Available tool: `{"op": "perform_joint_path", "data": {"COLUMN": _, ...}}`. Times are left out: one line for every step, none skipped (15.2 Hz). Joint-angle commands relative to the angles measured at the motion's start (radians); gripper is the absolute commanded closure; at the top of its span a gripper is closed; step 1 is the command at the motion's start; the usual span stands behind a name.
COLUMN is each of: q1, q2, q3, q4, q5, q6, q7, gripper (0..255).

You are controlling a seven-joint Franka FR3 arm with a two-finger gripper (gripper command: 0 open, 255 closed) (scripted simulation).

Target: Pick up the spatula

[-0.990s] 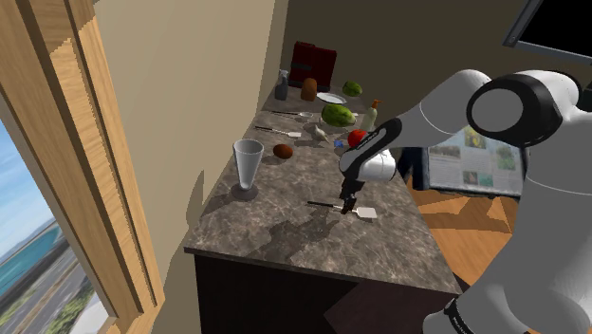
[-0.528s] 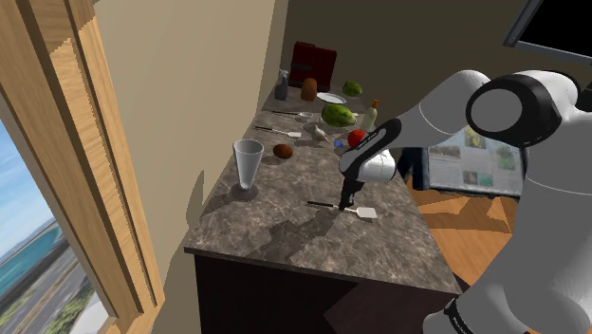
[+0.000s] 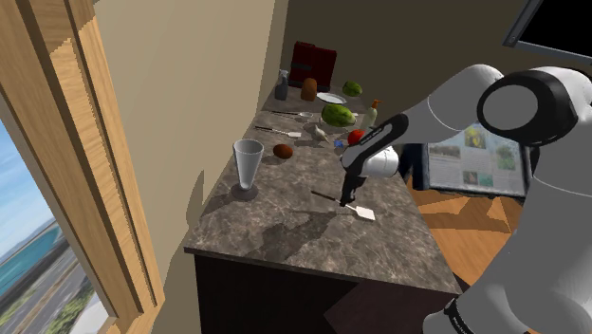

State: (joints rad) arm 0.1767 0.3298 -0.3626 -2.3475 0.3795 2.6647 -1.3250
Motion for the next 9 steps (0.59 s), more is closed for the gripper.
{"op": "perform_joint_path", "data": {"q1": 0.011, "q2": -0.03, "q3": -0.017, "q4": -0.008, "q5": -0.026, "q6": -0.02, "q7": 0.018, "gripper": 255}}
{"op": "perform_joint_path", "data": {"q1": 0.016, "q2": -0.043, "q3": -0.025, "q4": -0.009, "q5": -0.039, "q6": -0.031, "q7": 0.027, "gripper": 255}}
{"op": "perform_joint_path", "data": {"q1": 0.021, "q2": -0.057, "q3": -0.032, "q4": -0.01, "q5": -0.051, "q6": -0.041, "q7": 0.037, "gripper": 255}}
{"op": "perform_joint_path", "data": {"q1": 0.026, "q2": -0.07, "q3": -0.039, "q4": -0.011, "q5": -0.064, "q6": -0.052, "q7": 0.047, "gripper": 255}}
{"op": "perform_joint_path", "data": {"q1": 0.031, "q2": -0.083, "q3": -0.046, "q4": -0.012, "q5": -0.077, "q6": -0.063, "q7": 0.056, "gripper": 255}}
{"op": "perform_joint_path", "data": {"q1": 0.035, "q2": -0.096, "q3": -0.052, "q4": -0.012, "q5": -0.09, "q6": -0.074, "q7": 0.066, "gripper": 255}}
{"op": "perform_joint_path", "data": {"q1": 0.039, "q2": -0.109, "q3": -0.057, "q4": -0.012, "q5": -0.102, "q6": -0.085, "q7": 0.075, "gripper": 255}}
{"op": "perform_joint_path", "data": {"q1": 0.042, "q2": -0.121, "q3": -0.063, "q4": -0.012, "q5": -0.115, "q6": -0.096, "q7": 0.085, "gripper": 255}}
{"op": "perform_joint_path", "data": {"q1": 0.045, "q2": -0.134, "q3": -0.068, "q4": -0.012, "q5": -0.127, "q6": -0.108, "q7": 0.094, "gripper": 255}}
